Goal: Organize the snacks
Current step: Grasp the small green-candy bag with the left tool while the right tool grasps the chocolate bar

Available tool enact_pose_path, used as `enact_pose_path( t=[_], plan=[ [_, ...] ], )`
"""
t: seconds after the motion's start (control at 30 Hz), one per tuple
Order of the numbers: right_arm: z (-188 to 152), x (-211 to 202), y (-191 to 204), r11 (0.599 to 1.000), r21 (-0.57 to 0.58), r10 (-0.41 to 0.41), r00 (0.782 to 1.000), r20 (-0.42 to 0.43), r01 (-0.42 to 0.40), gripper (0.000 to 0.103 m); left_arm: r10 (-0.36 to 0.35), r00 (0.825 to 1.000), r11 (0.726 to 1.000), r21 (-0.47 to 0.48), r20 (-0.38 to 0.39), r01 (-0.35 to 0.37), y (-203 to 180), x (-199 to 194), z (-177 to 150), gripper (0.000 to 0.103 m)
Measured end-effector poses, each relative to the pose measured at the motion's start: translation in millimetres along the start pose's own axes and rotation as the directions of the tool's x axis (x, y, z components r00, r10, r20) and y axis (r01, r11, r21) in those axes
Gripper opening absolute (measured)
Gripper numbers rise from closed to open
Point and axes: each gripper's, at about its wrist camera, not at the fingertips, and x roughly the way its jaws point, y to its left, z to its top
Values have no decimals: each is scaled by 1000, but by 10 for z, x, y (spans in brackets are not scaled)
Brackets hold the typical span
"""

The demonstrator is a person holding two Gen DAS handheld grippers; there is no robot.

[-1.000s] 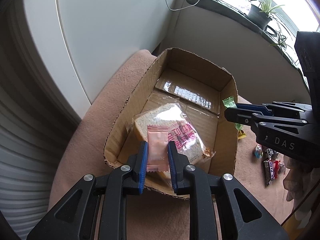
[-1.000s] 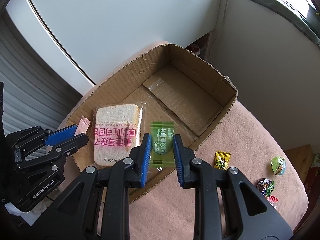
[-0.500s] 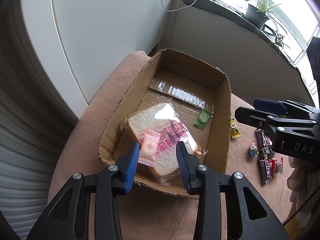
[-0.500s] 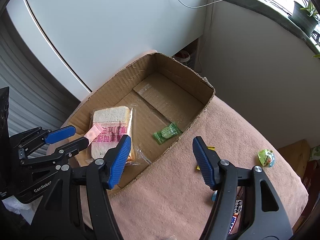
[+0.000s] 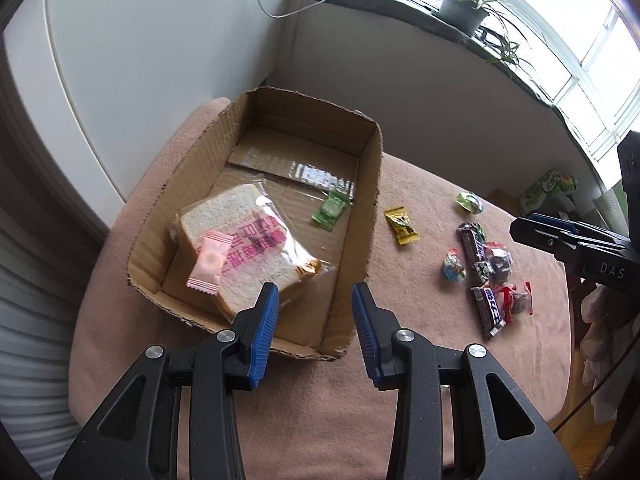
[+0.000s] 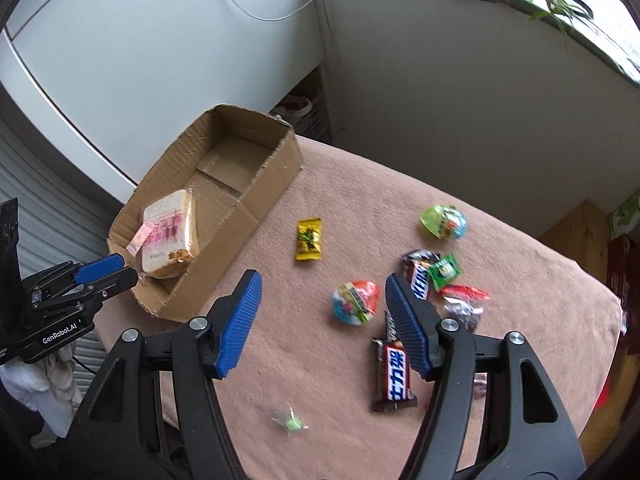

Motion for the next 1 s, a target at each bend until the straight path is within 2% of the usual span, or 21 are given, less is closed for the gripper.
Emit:
enact_pose_path(
  t=[0.23, 0.4, 0.6, 0.77, 1.0],
  plan=[
    [-570, -80, -771, 983, 175, -55, 997, -49, 62, 67, -77, 992, 992, 89, -103, 87, -492, 184, -262, 37],
    [-844, -78, -1040, 962, 266, -50, 997, -62, 65, 67, -123, 972, 981, 124, -200, 150, -796, 361, -482, 37],
    [-896, -66, -966, 967, 250, -28, 998, -55, 41, 67, -175, 938, 968, 124, -298, 219, -1049, 501, -745, 37],
    [-839, 16, -825, 980, 199, -2, 998, -57, 14, 67, -194, 911, 965, 99, -363, 245, -1136, 635, -877, 37],
    [-802, 167, -711, 990, 133, 46, 996, -77, -35, 67, -206, 892, 966, 62, -403, 251, -1227, 813, -979, 37]
  ],
)
